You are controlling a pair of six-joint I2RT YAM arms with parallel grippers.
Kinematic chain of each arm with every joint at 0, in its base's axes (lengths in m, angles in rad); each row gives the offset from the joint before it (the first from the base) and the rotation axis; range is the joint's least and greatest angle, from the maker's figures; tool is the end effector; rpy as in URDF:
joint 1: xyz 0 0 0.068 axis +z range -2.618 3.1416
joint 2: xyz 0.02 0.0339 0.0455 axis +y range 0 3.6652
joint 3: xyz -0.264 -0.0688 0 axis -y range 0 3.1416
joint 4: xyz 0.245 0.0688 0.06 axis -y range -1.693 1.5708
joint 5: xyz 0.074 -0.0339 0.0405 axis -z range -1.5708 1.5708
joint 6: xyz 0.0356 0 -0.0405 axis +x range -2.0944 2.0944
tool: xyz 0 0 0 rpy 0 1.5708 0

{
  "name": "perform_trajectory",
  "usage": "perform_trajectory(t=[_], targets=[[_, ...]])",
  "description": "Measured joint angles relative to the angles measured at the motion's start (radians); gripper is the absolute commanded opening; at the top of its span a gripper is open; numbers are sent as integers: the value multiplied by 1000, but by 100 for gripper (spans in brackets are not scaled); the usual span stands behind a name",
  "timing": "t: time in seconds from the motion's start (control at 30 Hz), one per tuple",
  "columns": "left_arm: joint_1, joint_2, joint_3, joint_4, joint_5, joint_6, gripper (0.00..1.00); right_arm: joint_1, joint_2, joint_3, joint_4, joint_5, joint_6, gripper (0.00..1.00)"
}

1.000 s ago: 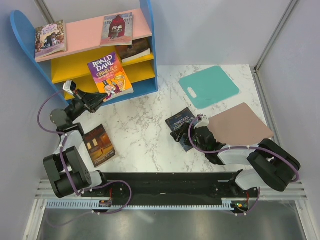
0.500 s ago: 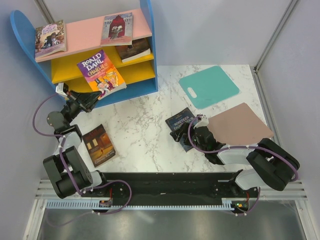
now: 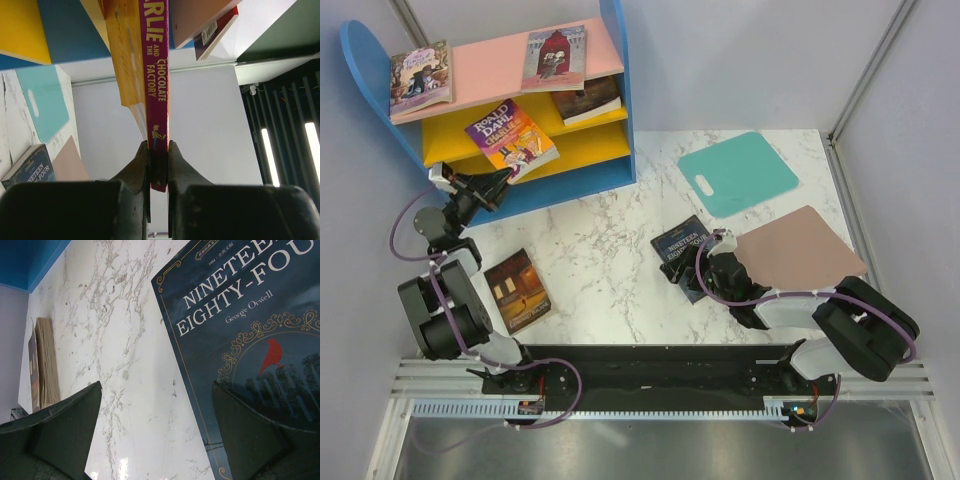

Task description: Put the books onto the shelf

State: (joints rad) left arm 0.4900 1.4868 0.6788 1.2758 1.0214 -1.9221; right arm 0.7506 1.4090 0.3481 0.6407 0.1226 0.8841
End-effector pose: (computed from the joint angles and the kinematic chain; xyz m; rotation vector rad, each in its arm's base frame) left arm 0.2729 0.1112 0.2827 -0.7071 1.4013 -1.7287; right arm 0.1852 0.1668 0.1449 0.2245 2.0994 0.9092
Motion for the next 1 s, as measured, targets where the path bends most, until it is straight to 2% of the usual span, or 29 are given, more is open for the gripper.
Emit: perform_trajectory(t=[0.43,0.77,1.0], targets=[[-15,99,231,4,0,-9,2,0,12,7,5,-6,-2,98],[-171,218,386,-5,-22,10,2,0,13,8,5,-9,-2,98],[-253,283,525,-154,-25,89,2,0,12,8,5,-9,-3,98]])
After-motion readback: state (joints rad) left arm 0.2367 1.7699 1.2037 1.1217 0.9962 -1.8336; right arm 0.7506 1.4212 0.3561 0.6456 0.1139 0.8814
